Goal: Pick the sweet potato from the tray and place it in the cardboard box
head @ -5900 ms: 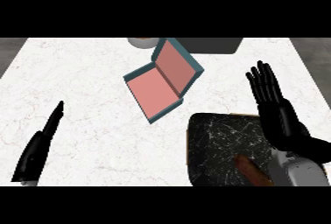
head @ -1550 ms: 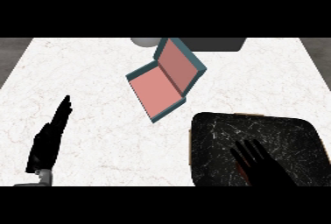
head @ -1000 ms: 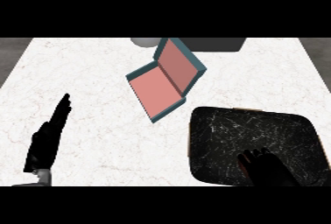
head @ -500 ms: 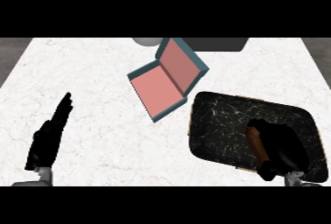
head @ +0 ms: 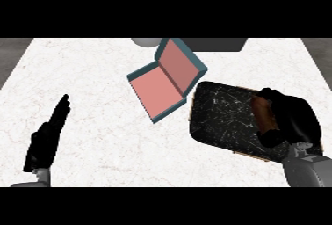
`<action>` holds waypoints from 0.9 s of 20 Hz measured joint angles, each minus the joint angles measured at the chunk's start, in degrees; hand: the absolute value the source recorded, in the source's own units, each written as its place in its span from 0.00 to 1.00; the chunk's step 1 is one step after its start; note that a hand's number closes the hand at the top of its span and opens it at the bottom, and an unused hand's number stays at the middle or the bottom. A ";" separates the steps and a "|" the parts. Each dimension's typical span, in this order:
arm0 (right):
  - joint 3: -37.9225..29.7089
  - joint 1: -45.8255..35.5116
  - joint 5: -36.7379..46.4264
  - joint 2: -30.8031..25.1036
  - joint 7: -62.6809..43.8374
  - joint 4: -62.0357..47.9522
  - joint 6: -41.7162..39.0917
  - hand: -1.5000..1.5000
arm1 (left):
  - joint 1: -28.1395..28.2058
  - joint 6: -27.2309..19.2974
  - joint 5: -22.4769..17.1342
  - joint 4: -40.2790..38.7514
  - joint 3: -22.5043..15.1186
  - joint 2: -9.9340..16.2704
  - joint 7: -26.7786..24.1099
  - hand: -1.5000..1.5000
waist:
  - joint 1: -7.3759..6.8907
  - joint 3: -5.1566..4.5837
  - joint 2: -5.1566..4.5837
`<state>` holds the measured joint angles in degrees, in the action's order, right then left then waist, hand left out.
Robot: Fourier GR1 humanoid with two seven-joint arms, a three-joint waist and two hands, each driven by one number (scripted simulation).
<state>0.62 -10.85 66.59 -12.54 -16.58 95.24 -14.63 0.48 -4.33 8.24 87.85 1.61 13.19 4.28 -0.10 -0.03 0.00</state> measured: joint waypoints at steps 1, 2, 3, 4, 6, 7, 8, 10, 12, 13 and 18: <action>-0.57 -0.52 -1.80 0.94 0.62 1.22 0.33 1.00 | -0.18 -0.05 0.04 0.31 0.06 0.04 0.46 0.50 | 0.07 0.01 0.06; -1.18 -1.29 -3.66 1.55 1.35 2.58 0.25 1.00 | -0.07 -0.29 0.32 0.25 0.02 -0.06 0.12 0.50 | 0.13 0.02 0.09; -1.62 -2.48 -5.40 2.49 1.75 3.62 0.27 1.00 | 0.02 -0.37 0.52 0.76 -0.36 -0.31 0.49 0.50 | 0.07 0.03 0.13; -2.09 -3.76 -7.25 3.33 2.20 4.62 0.13 1.00 | 0.09 -0.44 0.71 1.06 -0.71 -0.57 0.80 0.50 | 0.03 0.04 0.15; -3.39 -5.99 -10.84 4.57 3.71 5.35 0.43 1.00 | 0.72 0.06 0.44 1.25 -0.38 -0.18 0.66 0.50 | -0.15 0.04 0.12; -3.38 -6.73 -12.20 5.36 4.16 6.01 0.40 1.00 | 0.11 0.07 0.49 1.48 -0.35 -0.15 1.49 0.50 | -0.11 0.04 0.11; -3.56 -7.79 -13.54 5.88 4.41 6.61 0.12 1.00 | -0.13 -0.10 0.66 1.74 -0.54 -0.44 1.97 0.50 | -0.10 0.04 0.11; -3.88 -10.18 -15.91 6.55 4.88 7.27 -0.52 1.00 | -0.16 -0.34 0.95 0.83 -0.62 -0.94 1.05 0.50 | -0.10 0.03 0.07; -3.30 -12.85 -17.42 7.84 3.35 8.53 -1.73 1.00 | -0.45 -0.28 1.16 -0.09 -0.31 -0.88 0.58 0.50 | -0.08 0.02 0.07; -3.24 -15.25 -17.86 8.39 2.28 7.71 -2.10 1.00 | -0.85 -0.34 1.37 -0.59 -0.33 -1.03 0.47 0.50 | -0.14 0.02 0.05; -0.57 -23.82 -17.37 11.05 -2.68 2.54 -0.55 1.00 | 0.09 -0.04 1.88 1.20 -0.45 -1.29 0.98 0.50 | -0.44 0.00 0.02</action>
<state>0.05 -34.67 49.22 -1.49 -19.26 97.78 -15.18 0.57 -4.37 10.11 89.05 1.16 11.90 5.26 -0.54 -0.02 0.02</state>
